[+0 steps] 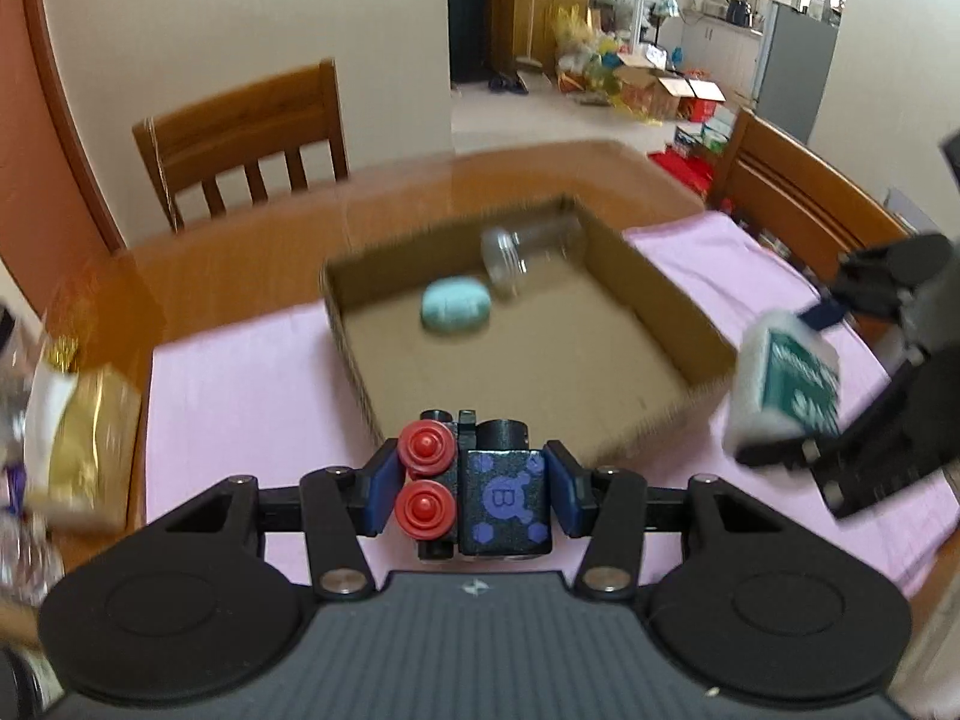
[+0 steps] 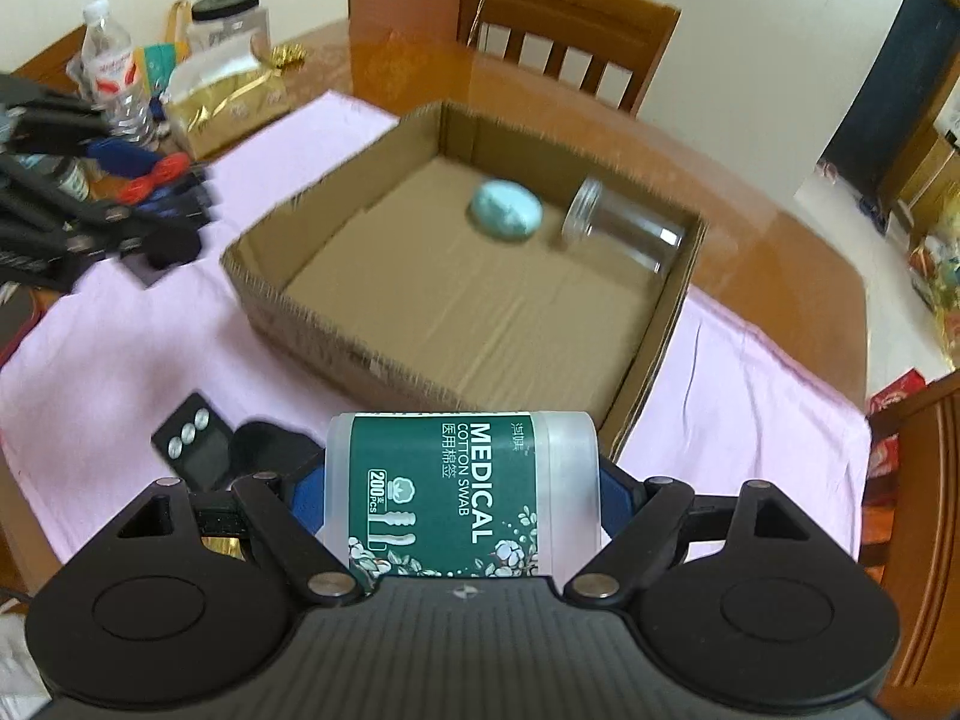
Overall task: Organize rigid objects
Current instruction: 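Carry both into the cardboard box and open both tools to release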
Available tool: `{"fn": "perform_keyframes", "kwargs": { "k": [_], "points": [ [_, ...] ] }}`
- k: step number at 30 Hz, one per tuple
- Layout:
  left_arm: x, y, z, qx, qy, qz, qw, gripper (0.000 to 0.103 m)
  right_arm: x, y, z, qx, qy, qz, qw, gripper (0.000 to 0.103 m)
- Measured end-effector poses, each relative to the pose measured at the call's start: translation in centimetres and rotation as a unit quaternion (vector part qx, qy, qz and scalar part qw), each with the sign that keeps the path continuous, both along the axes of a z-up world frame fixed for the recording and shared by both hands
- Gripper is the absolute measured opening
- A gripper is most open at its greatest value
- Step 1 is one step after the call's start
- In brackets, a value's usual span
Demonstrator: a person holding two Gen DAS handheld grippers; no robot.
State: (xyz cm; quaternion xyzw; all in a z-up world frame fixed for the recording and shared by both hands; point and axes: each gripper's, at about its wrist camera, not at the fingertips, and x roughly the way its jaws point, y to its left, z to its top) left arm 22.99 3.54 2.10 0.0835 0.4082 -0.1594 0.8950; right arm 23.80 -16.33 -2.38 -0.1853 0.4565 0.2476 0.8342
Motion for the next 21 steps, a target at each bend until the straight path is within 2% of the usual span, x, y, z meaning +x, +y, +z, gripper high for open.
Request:
{"fn": "perform_keyframes", "kwargs": {
  "k": [4, 8, 14, 16, 18, 21],
  "points": [
    [3.6, -1.4, -0.3, -0.009, -0.004, -0.001, 1.0, 0.049, 1.2, 0.2, 0.8, 0.006, -0.018, -0.006, 1.0, 0.086],
    [6.6, -2.0, -1.8, 0.003, 0.001, 0.011, 0.9999, 0.049, 2.4, 0.3, 0.9, 0.006, -0.032, -0.011, 0.999, 0.086],
    [9.8, -2.1, -4.4, 0.007, 0.014, 0.049, 0.9987, 0.049, 3.7, 0.2, 0.8, 0.02, -0.025, -0.031, 0.999, 0.086],
    [10.3, -1.9, -5.0, -0.004, 0.006, 0.068, 0.9976, 0.058, 4.0, 0.3, 0.7, 0.025, -0.021, -0.037, 0.999, 0.086],
    [10.3, -1.8, -5.3, -0.005, 0.004, 0.089, 0.996, 0.083, 4.2, 0.4, 0.7, 0.03, -0.019, -0.043, 0.998, 0.086],
    [10.0, -1.8, -5.2, 0.008, 0.0, 0.094, 0.9955, 0.086, 4.6, 0.5, 0.5, 0.033, -0.017, -0.052, 0.998, 0.086]
  ]
}}
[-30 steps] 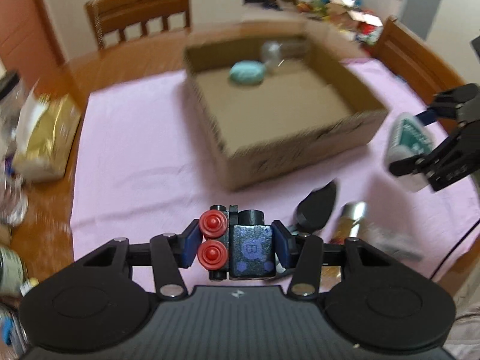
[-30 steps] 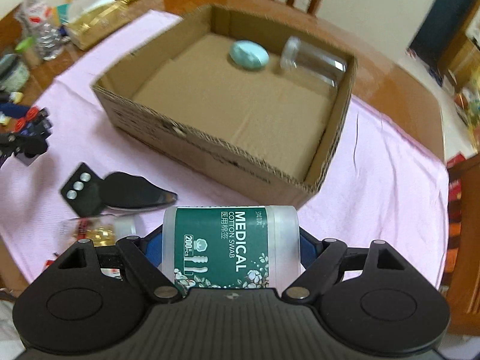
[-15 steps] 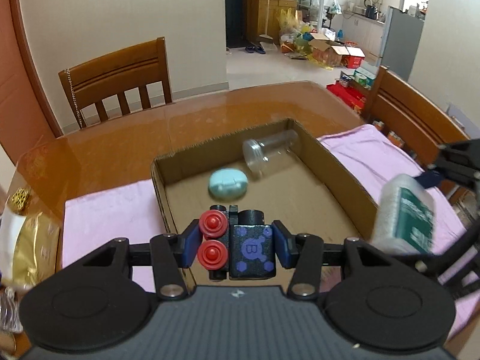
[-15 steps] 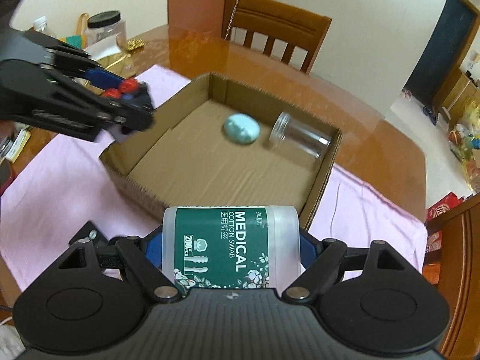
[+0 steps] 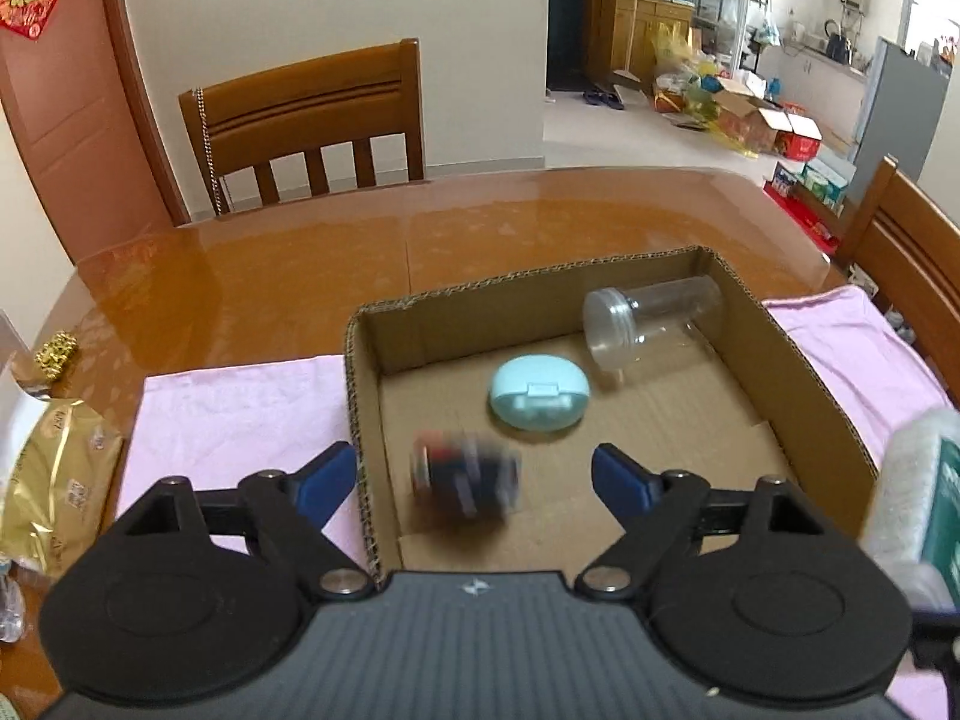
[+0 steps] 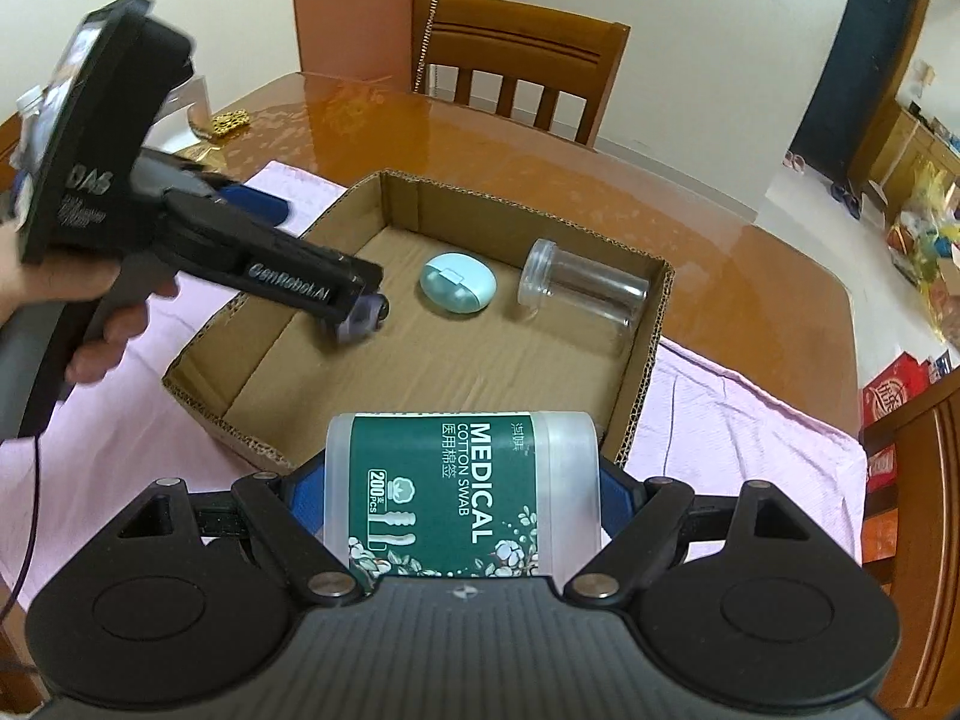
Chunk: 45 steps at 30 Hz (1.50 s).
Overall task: Organize rigid objects
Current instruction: 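Carry both into the cardboard box and open both tools to release, then withdraw both tools from the box toward the remaining items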
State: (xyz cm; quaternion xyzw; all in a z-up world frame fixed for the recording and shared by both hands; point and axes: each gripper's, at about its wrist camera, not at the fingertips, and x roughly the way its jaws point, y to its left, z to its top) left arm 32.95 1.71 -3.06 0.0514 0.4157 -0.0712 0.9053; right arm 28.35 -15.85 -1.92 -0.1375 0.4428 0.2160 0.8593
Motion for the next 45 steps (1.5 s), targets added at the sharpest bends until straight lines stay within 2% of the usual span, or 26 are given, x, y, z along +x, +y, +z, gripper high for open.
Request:
{"fn": "perform_keyframes", "kwargs": {
  "k": [3, 6, 11, 20, 24, 30, 37, 45],
  "points": [
    [-1.0, 0.2, 0.9, 0.008, 0.0, -0.001, 1.0, 0.087, 0.6, 0.2, -0.3, 0.003, 0.0, -0.01, 1.0, 0.086],
    [-2.4, 0.7, 2.2, 0.016, -0.009, 0.009, 0.9998, 0.095, 1.5, 0.3, -0.6, 0.006, 0.0, -0.02, 1.0, 0.086],
    [-5.3, 2.0, 3.6, 0.011, -0.025, 0.039, 0.9988, 0.097, 3.5, 0.8, -1.6, 0.013, 0.002, -0.047, 0.999, 0.086],
    [-7.8, 4.5, 3.8, 0.012, -0.019, 0.081, 0.9965, 0.097, 7.6, 3.0, -1.9, 0.024, -0.001, -0.071, 0.997, 0.086],
    [-8.4, 5.2, 3.6, 0.014, -0.015, 0.089, 0.9958, 0.097, 8.7, 4.1, -1.6, 0.022, -0.016, -0.074, 0.997, 0.103],
    [-9.7, 5.6, 3.8, 0.003, -0.019, 0.095, 0.9953, 0.099, 7.8, 4.1, -1.1, 0.018, -0.024, -0.068, 0.997, 0.103],
    [-11.8, 5.2, 3.2, -0.002, -0.025, 0.084, 0.9961, 0.101, 3.6, 2.9, -1.1, 0.02, -0.037, -0.061, 0.997, 0.103],
    [-14.7, 4.2, 1.8, 0.006, -0.013, 0.057, 0.9983, 0.101, -1.4, 1.2, -3.0, 0.029, -0.01, -0.066, 0.997, 0.103]
  ]
}}
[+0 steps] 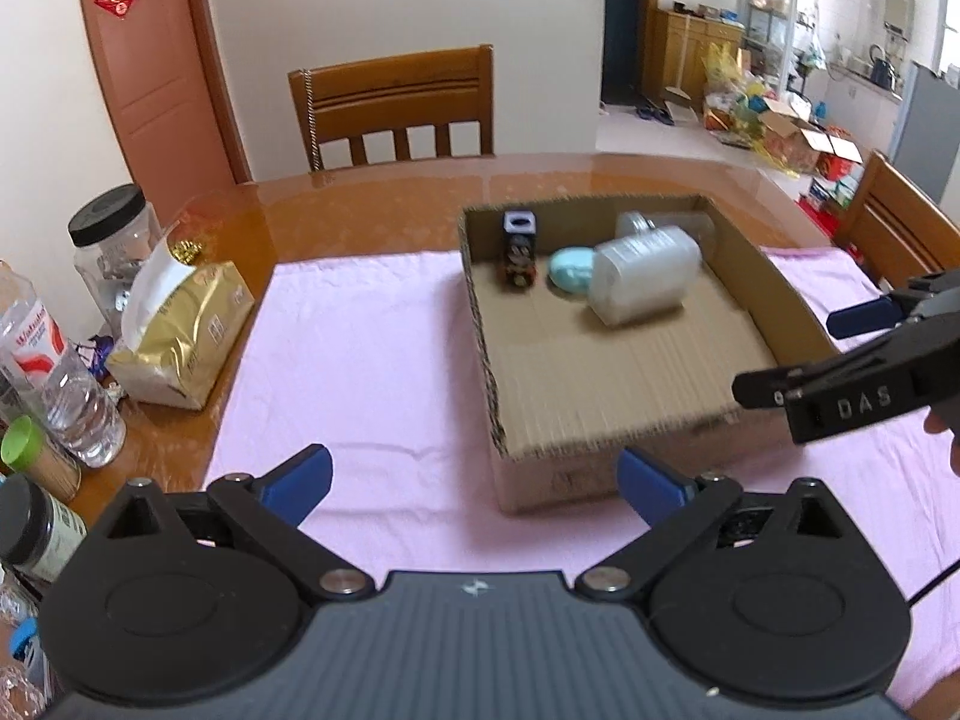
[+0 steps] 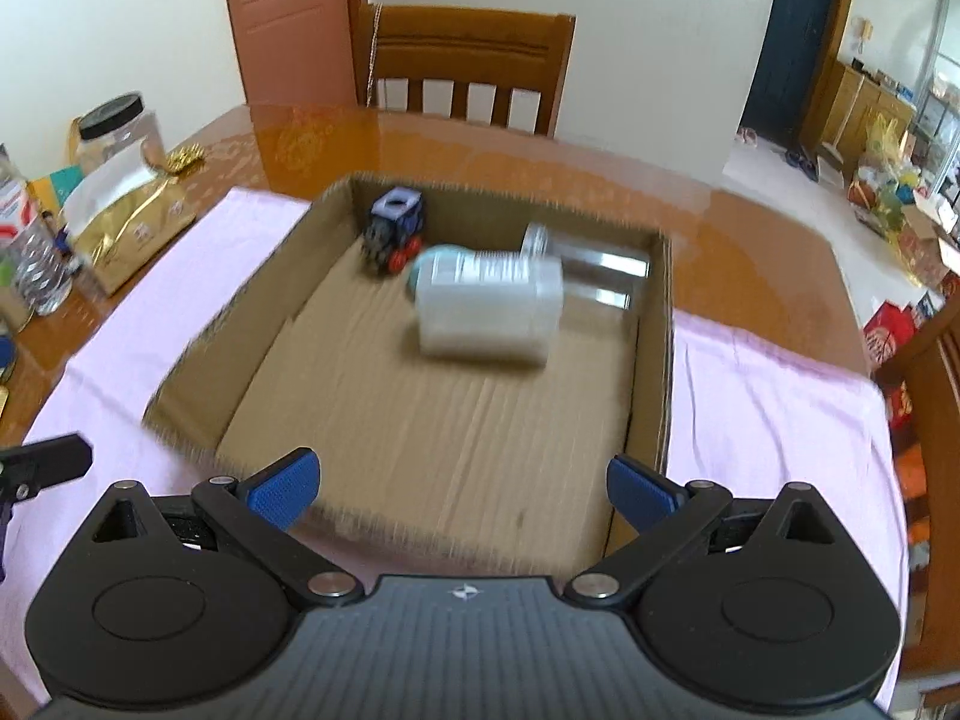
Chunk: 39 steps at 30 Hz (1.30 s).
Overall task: Organize rigid objects
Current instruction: 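Withdraw both tools from the box toward the remaining items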
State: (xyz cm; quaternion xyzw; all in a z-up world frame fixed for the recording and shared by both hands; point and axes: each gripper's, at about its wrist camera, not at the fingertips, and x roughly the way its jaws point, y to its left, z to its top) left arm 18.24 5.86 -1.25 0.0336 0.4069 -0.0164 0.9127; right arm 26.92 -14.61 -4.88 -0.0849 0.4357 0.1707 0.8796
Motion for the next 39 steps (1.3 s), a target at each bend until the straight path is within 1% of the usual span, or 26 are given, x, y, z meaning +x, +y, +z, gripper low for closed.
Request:
{"fn": "perform_keyframes", "kwargs": {
  "k": [3, 6, 10, 13, 17, 19, 22, 26, 30, 35, 39],
  "points": [
    [-1.3, -0.2, -0.7, -0.003, 0.006, -0.005, 1.0, 0.101, -2.1, -0.3, -1.1, 0.003, 0.015, 0.007, 1.0, 0.103],
    [-2.5, -0.5, -1.4, -0.01, 0.015, -0.01, 0.9998, 0.101, -4.1, -0.5, -2.2, 0.015, 0.033, 0.02, 0.999, 0.103],
    [-4.0, -0.8, -2.4, -0.006, 0.018, -0.013, 0.9997, 0.101, -6.6, -0.8, -3.5, 0.021, 0.055, 0.036, 0.998, 0.103],
    [-5.0, -1.0, -3.0, -0.004, 0.017, -0.017, 0.9997, 0.101, -8.2, -1.1, -4.4, 0.027, 0.078, 0.037, 0.996, 0.103],
    [-6.0, -1.1, -3.3, -0.012, 0.016, -0.02, 0.9996, 0.101, -10.1, -1.6, -5.4, 0.029, 0.1, 0.036, 0.994, 0.103],
    [-6.3, -1.2, -3.4, -0.016, 0.016, -0.022, 0.9995, 0.101, -10.7, -1.8, -5.8, 0.027, 0.111, 0.037, 0.993, 0.103],
    [-6.5, -1.3, -3.6, -0.02, 0.02, -0.019, 0.9994, 0.101, -10.4, -1.9, -6.3, 0.041, 0.122, 0.026, 0.991, 0.103],
    [-6.6, -1.9, -3.7, -0.007, 0.023, -0.027, 0.9993, 0.101, -9.8, -2.6, -6.8, 0.056, 0.132, 0.014, 0.99, 0.103],
    [-7.0, -2.4, -3.8, -0.003, 0.026, -0.047, 0.9986, 0.101, -9.9, -3.7, -6.3, 0.061, 0.133, 0.01, 0.989, 0.103],
    [-7.7, -2.7, -3.9, -0.022, 0.038, -0.076, 0.9961, 0.101, -10.9, -4.9, -5.8, 0.056, 0.136, 0.025, 0.989, 0.103],
    [-8.3, -3.2, -4.2, -0.018, 0.048, -0.102, 0.9934, 0.101, -12.0, -5.9, -5.7, 0.05, 0.135, 0.028, 0.989, 0.103]
  ]
}}
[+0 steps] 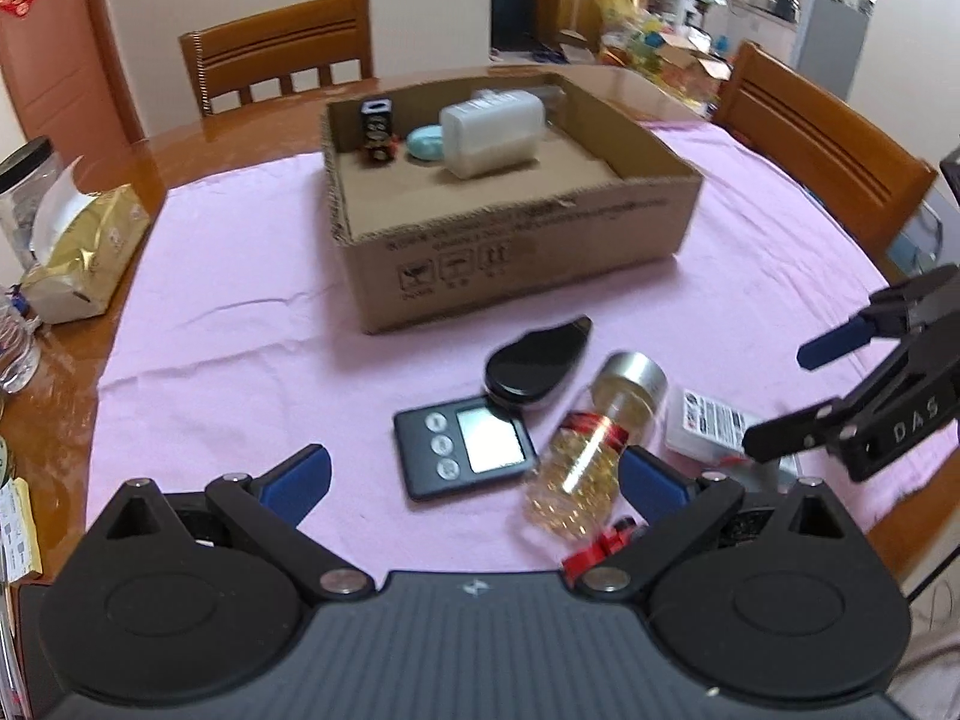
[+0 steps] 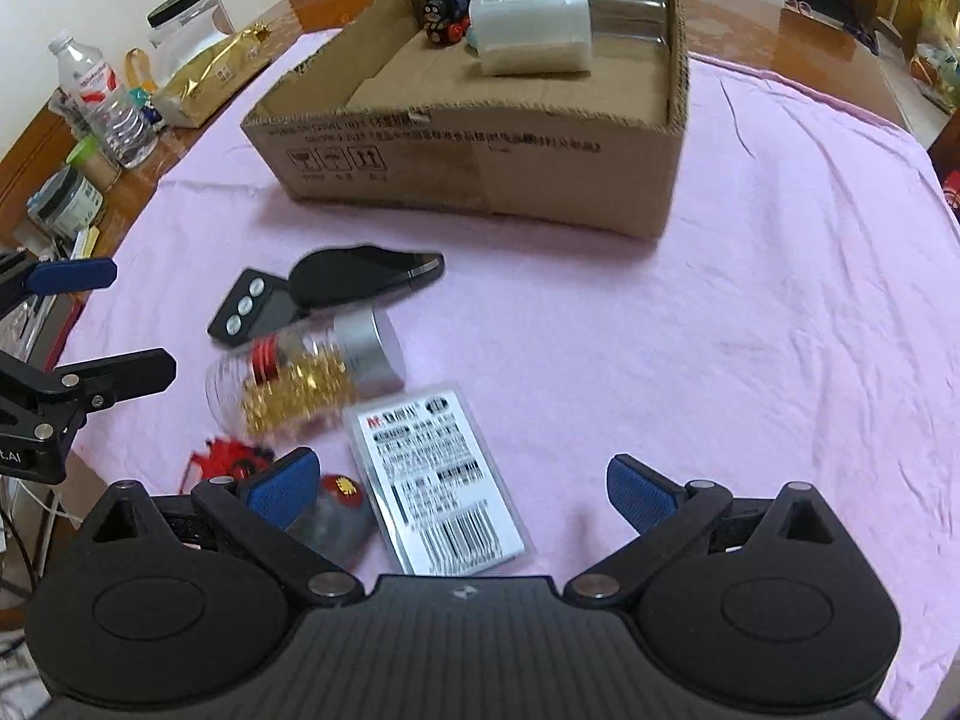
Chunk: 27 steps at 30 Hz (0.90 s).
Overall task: Organize rigid objects
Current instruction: 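Withdraw both tools from the box toward the remaining items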
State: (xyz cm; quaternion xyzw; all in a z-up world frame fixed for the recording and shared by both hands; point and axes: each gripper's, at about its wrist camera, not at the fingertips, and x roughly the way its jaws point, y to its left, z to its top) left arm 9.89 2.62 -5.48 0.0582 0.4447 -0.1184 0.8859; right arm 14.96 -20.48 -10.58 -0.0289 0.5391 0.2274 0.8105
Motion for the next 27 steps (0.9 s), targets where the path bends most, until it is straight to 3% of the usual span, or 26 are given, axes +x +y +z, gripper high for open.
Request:
{"fn": "perform_keyframes", "kwargs": {
  "k": [3, 7, 9, 14, 17, 21, 27],
  "points": [
    [-0.2, -0.3, -0.5, -0.004, 0.015, -0.008, 0.9998, 0.101, -0.2, -0.9, -0.1, 0.006, -0.001, -0.014, 1.0, 0.103],
    [-0.3, -0.7, -1.0, -0.01, 0.027, -0.013, 0.9995, 0.101, -0.1, -2.9, 0.3, 0.052, 0.003, -0.065, 0.997, 0.103],
    [-0.4, -0.9, -1.3, -0.012, 0.033, -0.017, 0.9992, 0.101, -0.4, -2.9, 0.1, 0.019, -0.004, -0.059, 0.998, 0.103],
    [-0.7, -1.8, -2.0, -0.022, 0.05, -0.035, 0.9979, 0.101, -1.7, -1.2, -1.4, -0.033, 0.008, 0.024, 0.999, 0.103],
    [-0.8, -2.3, -2.5, -0.022, 0.06, -0.041, 0.9971, 0.101, -2.1, 0.6, -2.7, -0.092, -0.025, 0.043, 0.994, 0.103],
    [-1.1, -2.8, -3.2, -0.02, 0.075, -0.045, 0.996, 0.101, -1.3, 0.7, -3.9, -0.123, -0.043, 0.027, 0.991, 0.103],
    [-1.3, -2.6, -4.2, -0.025, 0.093, -0.02, 0.9951, 0.101, 0.4, -2.0, -4.1, -0.108, -0.042, -0.021, 0.993, 0.103]
  ]
}}
